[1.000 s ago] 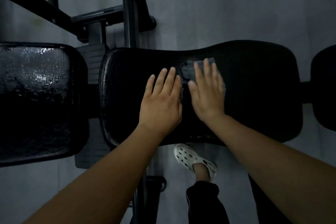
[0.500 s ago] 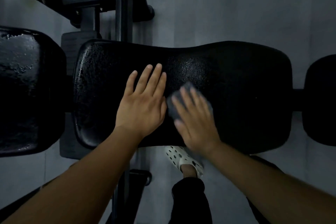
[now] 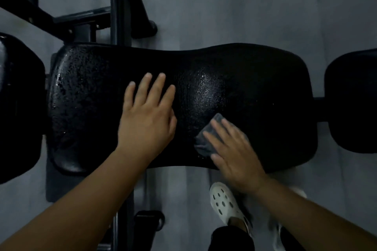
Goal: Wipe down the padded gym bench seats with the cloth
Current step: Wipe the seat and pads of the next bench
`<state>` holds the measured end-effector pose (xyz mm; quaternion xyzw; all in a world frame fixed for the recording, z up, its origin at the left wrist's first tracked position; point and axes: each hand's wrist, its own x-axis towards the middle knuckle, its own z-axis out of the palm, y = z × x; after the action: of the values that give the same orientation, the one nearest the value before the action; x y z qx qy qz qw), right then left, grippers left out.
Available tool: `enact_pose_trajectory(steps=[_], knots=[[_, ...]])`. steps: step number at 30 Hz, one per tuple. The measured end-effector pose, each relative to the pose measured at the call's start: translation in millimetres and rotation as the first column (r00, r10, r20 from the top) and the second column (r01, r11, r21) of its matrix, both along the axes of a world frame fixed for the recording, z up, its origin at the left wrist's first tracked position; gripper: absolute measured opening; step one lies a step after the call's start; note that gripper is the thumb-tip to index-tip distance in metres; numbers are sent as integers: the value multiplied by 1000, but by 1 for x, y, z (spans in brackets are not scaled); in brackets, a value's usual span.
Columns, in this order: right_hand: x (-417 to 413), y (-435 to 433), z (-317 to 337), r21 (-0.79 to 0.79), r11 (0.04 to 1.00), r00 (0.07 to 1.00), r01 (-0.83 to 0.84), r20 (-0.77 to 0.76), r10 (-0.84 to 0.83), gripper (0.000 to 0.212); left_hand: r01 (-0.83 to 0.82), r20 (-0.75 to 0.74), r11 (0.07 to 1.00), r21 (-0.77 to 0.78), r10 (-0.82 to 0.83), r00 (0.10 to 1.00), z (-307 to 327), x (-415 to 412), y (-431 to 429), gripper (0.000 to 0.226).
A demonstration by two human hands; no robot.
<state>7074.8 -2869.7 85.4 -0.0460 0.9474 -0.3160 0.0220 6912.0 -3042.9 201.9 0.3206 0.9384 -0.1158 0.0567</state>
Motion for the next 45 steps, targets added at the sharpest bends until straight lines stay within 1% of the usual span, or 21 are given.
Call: enact_pose_trajectory(steps=[5,6,8,11,12,14,16,17,21,23,26,28,30,32,33,35,37,39,40,43,45], knots=[[-69,34,-11,5,930,921,368,138,-365,61,12,83,998,62,-17,996,-27,45,43,56],[-65,24,-9,-10,937,929,350,127,-346,61,-6,86,998,69,0,996,-32,50,50,55],[-21,16,-12,-45,986,985,162,58,-160,57,-28,83,997,72,22,996,-39,60,59,55],[37,68,-43,20,997,995,-73,-69,74,54,-30,29,999,34,29,999,-46,64,62,58],[34,88,-57,60,995,994,-80,-65,84,54,-9,5,1000,-2,9,1000,-49,67,63,59],[0,107,-61,32,999,999,40,-18,-39,55,-16,-31,999,-42,14,999,-52,70,62,62],[-37,97,-50,-9,991,990,132,-51,-132,58,-14,-91,999,-43,10,996,-59,70,67,64],[-42,87,-46,-14,995,990,96,-98,-97,59,3,-112,999,-54,-9,994,-63,71,68,65],[-3,96,-65,57,963,931,-262,-246,268,55,37,-162,997,-69,-48,986,-76,70,69,66],[-8,123,-82,106,943,897,-317,-288,334,55,15,-184,996,-85,-31,983,-79,69,69,66],[-62,129,-81,46,992,961,-118,-247,126,57,-17,-198,996,-85,0,980,-80,68,71,69],[-63,108,-69,39,999,972,-31,-234,40,62,-24,-169,996,-85,9,986,-80,68,71,72],[-24,91,-69,97,983,924,-159,-335,182,58,-14,-149,997,-79,2,989,-77,71,65,74],[18,100,-80,142,917,858,-372,-324,398,54,0,-169,997,-78,-13,986,-77,77,57,72],[20,118,-87,152,898,837,-413,-324,440,54,2,-187,997,-80,-17,982,-77,80,56,71],[-7,151,-84,155,939,898,-307,-279,340,58,-2,-195,996,-85,-15,981,-76,85,54,72],[-37,152,-71,161,965,960,-205,-157,230,68,-10,-185,996,-92,-7,983,-75,88,54,73],[-45,123,-63,106,977,951,-188,-229,207,71,-18,-192,995,-102,-1,981,-73,90,55,74],[-43,106,-59,47,986,943,-161,-287,168,65,-24,-186,994,-106,4,982,-72,91,55,74],[-22,91,-51,-193,981,948,34,-305,-93,63,-26,-164,995,-101,9,986,-72,92,54,75],[-9,90,-43,-275,961,938,14,-329,-108,57,-46,-169,995,-84,31,985,-73,92,57,78]])
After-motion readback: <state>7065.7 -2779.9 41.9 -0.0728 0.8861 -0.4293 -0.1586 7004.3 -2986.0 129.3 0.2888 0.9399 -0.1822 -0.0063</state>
